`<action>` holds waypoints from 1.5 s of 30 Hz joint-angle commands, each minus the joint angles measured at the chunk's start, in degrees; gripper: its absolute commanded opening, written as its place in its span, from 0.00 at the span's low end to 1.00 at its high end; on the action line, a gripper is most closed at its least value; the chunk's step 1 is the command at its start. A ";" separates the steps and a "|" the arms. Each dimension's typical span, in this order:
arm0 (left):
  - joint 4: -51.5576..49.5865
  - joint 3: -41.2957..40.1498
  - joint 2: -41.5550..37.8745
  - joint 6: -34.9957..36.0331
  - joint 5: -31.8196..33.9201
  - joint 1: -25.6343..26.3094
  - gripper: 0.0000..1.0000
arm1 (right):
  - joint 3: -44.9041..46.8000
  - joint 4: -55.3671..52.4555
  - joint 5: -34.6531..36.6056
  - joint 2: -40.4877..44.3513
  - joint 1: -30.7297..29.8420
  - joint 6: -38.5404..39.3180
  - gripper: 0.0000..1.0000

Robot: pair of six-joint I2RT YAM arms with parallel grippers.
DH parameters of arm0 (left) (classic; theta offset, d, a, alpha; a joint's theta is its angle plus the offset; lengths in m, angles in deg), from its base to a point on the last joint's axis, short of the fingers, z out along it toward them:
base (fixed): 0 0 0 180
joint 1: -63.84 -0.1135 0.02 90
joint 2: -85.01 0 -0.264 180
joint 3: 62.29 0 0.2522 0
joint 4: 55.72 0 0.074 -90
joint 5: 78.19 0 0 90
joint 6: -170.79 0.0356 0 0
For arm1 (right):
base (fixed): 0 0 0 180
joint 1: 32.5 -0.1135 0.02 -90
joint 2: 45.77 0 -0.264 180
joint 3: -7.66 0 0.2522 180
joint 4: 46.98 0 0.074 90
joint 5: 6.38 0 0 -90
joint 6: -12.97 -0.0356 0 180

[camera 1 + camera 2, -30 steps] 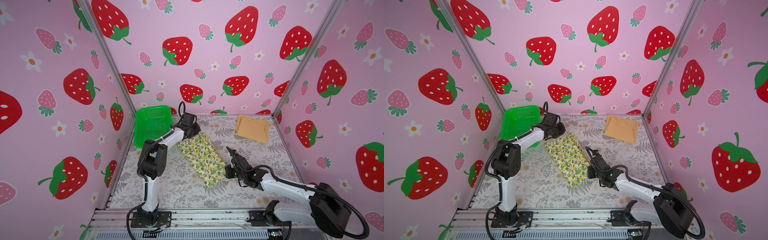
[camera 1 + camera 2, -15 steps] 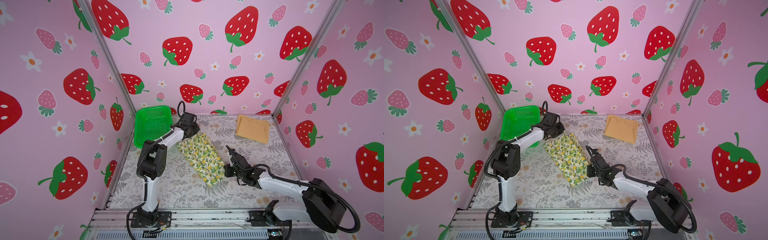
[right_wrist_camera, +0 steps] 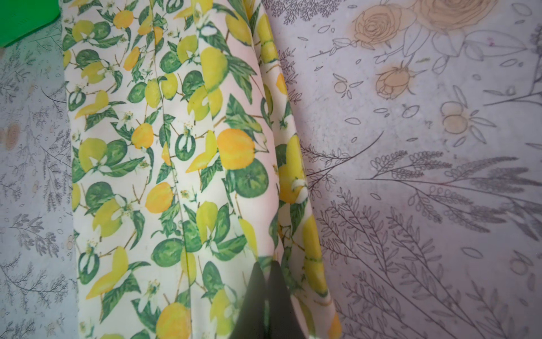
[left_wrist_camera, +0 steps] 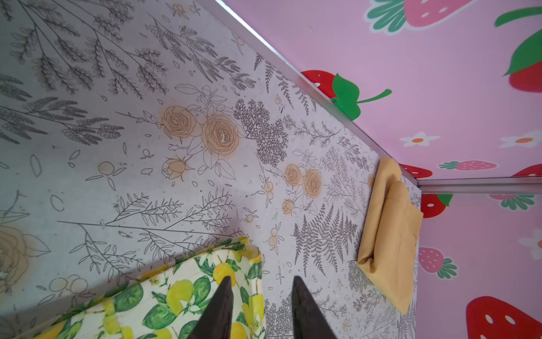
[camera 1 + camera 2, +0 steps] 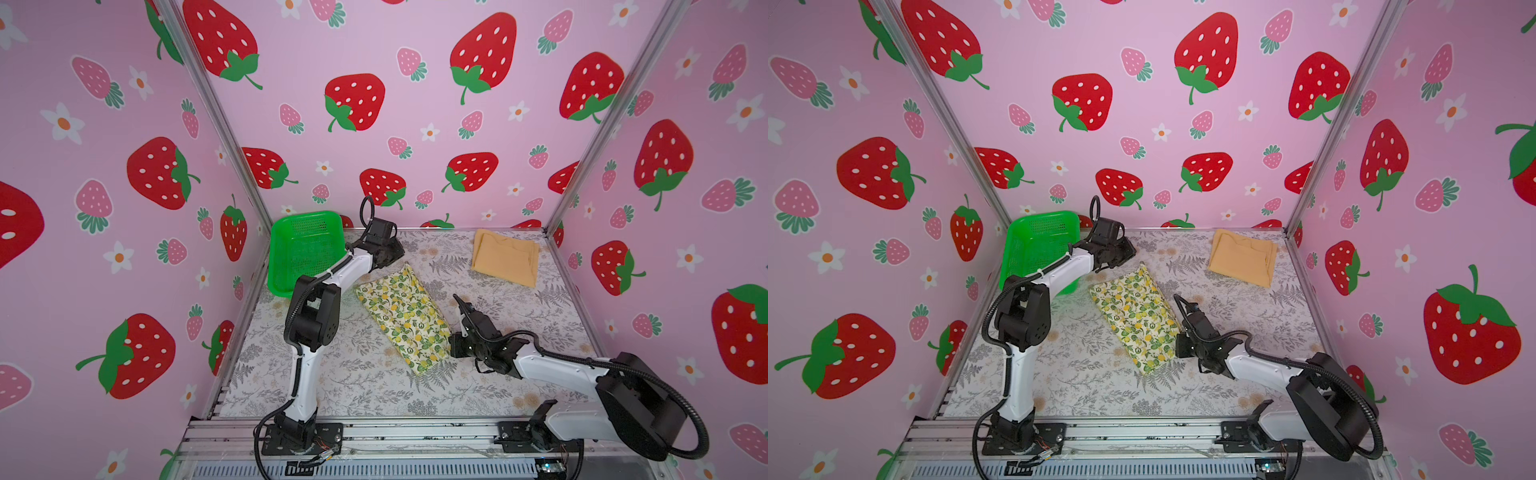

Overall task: Fold and stack skirts
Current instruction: Fold the skirt at the center of the table, then rotate the skirt at the center of the table.

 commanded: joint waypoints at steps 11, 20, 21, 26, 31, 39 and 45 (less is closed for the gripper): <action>1.87 -8.05 -7.57 0.79 0.04 0.11 0.48 | -2.38 0.29 -0.17 -4.13 2.63 1.77 0.07; 4.51 -16.00 -10.72 0.74 -0.30 0.07 0.66 | -3.59 0.66 0.56 -1.72 2.78 1.35 0.66; 5.03 -17.19 -10.96 0.78 -0.17 0.13 0.68 | -3.76 0.19 0.80 -0.70 2.83 1.38 0.74; 6.59 -21.63 -12.00 0.52 0.05 0.06 0.68 | -4.17 -1.82 0.65 2.29 2.80 1.78 0.94; 8.15 -26.62 -13.57 0.52 1.18 -0.22 0.69 | -2.32 -1.85 0.39 3.54 2.70 1.12 0.98; 9.32 -33.73 -15.69 -0.18 4.67 -0.66 0.69 | 1.09 -1.17 2.13 4.82 2.75 -0.03 1.00; 10.82 -38.84 -17.79 -0.82 6.50 -0.69 0.69 | 1.79 -0.80 2.93 2.90 2.74 0.11 1.00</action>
